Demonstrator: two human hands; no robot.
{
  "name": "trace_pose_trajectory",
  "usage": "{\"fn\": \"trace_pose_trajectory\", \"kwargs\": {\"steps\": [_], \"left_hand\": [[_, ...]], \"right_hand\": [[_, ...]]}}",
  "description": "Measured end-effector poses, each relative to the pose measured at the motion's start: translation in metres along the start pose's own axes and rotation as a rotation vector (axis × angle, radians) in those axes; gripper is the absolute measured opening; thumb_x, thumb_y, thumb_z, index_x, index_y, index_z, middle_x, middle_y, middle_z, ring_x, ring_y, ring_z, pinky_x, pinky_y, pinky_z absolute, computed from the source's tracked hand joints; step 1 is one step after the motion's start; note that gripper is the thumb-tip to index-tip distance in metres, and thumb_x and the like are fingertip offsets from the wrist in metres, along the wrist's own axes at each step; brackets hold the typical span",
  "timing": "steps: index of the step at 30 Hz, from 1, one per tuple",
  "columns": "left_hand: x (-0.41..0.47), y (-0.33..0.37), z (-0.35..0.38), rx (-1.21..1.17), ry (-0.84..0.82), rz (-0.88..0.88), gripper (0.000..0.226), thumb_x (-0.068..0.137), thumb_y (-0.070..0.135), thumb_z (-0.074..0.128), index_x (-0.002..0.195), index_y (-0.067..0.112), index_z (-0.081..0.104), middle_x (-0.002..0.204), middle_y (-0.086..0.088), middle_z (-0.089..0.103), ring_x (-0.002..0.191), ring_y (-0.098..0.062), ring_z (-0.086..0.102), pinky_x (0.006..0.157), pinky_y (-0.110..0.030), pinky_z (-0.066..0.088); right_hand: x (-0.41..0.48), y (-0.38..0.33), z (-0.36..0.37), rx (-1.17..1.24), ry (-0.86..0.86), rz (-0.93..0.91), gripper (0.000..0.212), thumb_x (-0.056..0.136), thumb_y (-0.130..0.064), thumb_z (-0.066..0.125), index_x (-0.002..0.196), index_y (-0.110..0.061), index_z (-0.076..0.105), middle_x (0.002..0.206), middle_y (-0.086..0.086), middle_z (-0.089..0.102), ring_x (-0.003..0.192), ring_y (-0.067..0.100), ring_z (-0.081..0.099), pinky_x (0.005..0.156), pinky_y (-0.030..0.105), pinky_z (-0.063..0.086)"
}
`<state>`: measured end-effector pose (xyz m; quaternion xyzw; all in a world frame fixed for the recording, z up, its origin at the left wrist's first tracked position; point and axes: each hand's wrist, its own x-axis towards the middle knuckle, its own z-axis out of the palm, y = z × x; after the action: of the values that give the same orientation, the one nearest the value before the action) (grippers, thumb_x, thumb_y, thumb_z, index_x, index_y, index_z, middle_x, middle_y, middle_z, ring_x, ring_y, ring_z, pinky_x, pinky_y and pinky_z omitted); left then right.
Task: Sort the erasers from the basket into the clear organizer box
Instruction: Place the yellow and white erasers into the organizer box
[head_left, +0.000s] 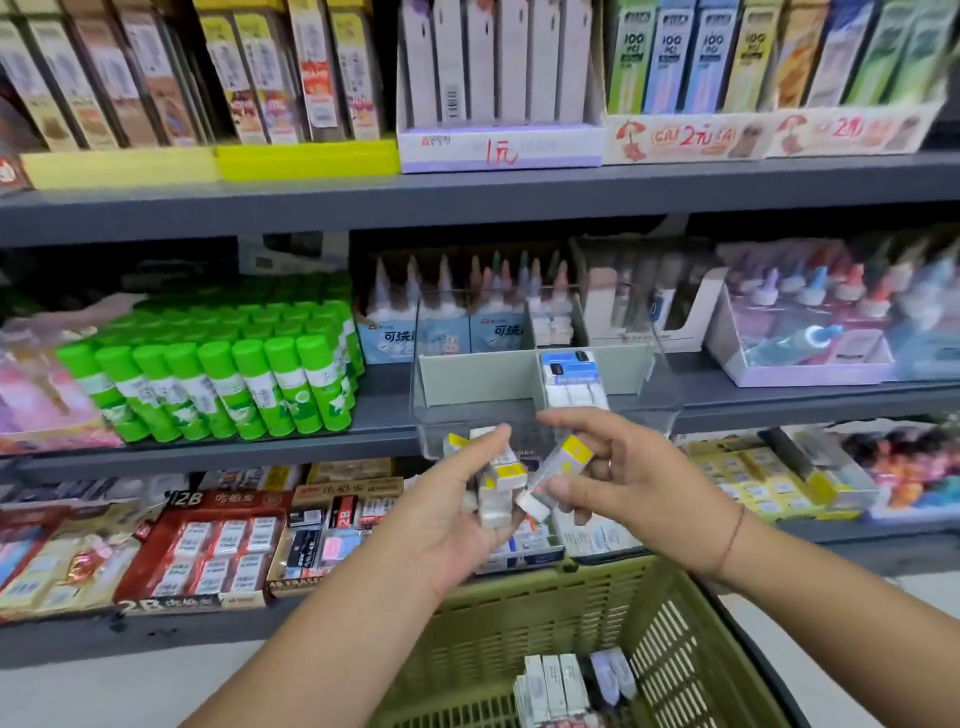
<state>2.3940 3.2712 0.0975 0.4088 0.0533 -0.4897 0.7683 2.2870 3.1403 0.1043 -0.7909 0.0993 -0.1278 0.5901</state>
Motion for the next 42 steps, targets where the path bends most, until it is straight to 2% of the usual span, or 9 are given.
{"fn": "trace_pose_trajectory", "kwargs": {"steps": [6,13,18,22,25,29,34,38,42], "left_hand": [[0.006,0.026,0.002,-0.047,0.013,0.084,0.041,0.052,0.017,0.081,0.087,0.007,0.064,0.075,-0.011,0.064,0.055,-0.018,0.06,0.046,-0.024,0.05],[0.009,0.027,0.002,-0.061,0.03,0.089,0.035,0.059,0.026,0.076,0.086,0.007,0.063,0.07,-0.01,0.065,0.056,-0.015,0.061,0.045,-0.022,0.05],[0.008,0.03,0.0,-0.139,0.037,0.086,0.032,0.062,0.022,0.076,0.088,0.006,0.064,0.075,-0.011,0.066,0.061,-0.019,0.064,0.048,-0.025,0.052],[0.01,0.031,-0.002,-0.151,0.033,0.078,0.038,0.06,0.019,0.078,0.093,0.006,0.064,0.078,-0.011,0.066,0.062,-0.019,0.065,0.05,-0.026,0.053],[0.011,0.034,-0.001,-0.146,0.019,0.087,0.041,0.055,0.017,0.08,0.092,0.006,0.066,0.077,-0.012,0.067,0.062,-0.019,0.065,0.048,-0.026,0.052],[0.012,0.037,-0.002,-0.147,0.02,0.09,0.04,0.054,0.017,0.081,0.09,0.007,0.067,0.077,-0.012,0.068,0.061,-0.019,0.065,0.047,-0.026,0.052],[0.012,0.041,-0.003,-0.157,0.029,0.09,0.042,0.052,0.018,0.082,0.089,0.006,0.066,0.076,-0.012,0.067,0.063,-0.02,0.064,0.046,-0.026,0.051],[0.015,0.041,-0.004,-0.17,0.048,0.083,0.038,0.057,0.018,0.08,0.089,0.005,0.065,0.073,-0.011,0.067,0.061,-0.02,0.064,0.047,-0.026,0.052],[0.017,0.043,-0.008,-0.179,0.039,0.077,0.037,0.056,0.018,0.08,0.087,0.004,0.066,0.072,-0.012,0.068,0.06,-0.02,0.066,0.046,-0.026,0.052]], "right_hand": [[0.023,-0.001,-0.027,0.323,0.176,0.028,0.01,0.066,-0.015,0.072,0.076,-0.014,0.072,0.08,0.006,0.072,0.073,0.013,0.065,0.065,0.018,0.053],[0.023,0.005,-0.021,0.56,0.079,0.1,0.022,0.079,-0.02,0.059,0.092,-0.007,0.048,0.094,0.017,0.071,0.08,0.031,0.071,0.055,0.029,0.057],[0.022,0.011,-0.025,0.217,0.127,0.096,0.018,0.075,-0.023,0.07,0.081,-0.007,0.062,0.074,0.01,0.069,0.05,0.011,0.054,0.043,0.017,0.04],[0.028,0.007,-0.046,-0.046,0.234,0.03,0.012,0.087,-0.02,0.064,0.077,-0.018,0.072,0.068,-0.003,0.068,0.057,0.005,0.053,0.054,0.014,0.045],[0.05,-0.008,-0.073,-0.246,0.345,-0.015,0.014,0.082,-0.029,0.068,0.08,-0.016,0.072,0.072,0.008,0.067,0.061,0.009,0.051,0.062,0.024,0.047],[0.102,-0.024,-0.097,-0.599,0.439,-0.078,0.017,0.075,-0.026,0.078,0.071,-0.017,0.065,0.065,0.001,0.061,0.06,0.009,0.05,0.058,0.021,0.04],[0.157,-0.028,-0.1,-0.981,0.216,-0.009,0.019,0.084,-0.021,0.07,0.099,-0.011,0.073,0.087,0.006,0.068,0.076,0.015,0.055,0.068,0.019,0.035],[0.177,-0.015,-0.086,-1.071,0.05,0.043,0.018,0.081,-0.023,0.073,0.097,-0.016,0.073,0.094,-0.001,0.071,0.087,0.016,0.063,0.078,0.02,0.046],[0.19,0.001,-0.077,-1.17,0.031,0.08,0.012,0.083,-0.026,0.071,0.093,-0.021,0.069,0.097,-0.003,0.068,0.085,0.017,0.058,0.072,0.018,0.039]]}}
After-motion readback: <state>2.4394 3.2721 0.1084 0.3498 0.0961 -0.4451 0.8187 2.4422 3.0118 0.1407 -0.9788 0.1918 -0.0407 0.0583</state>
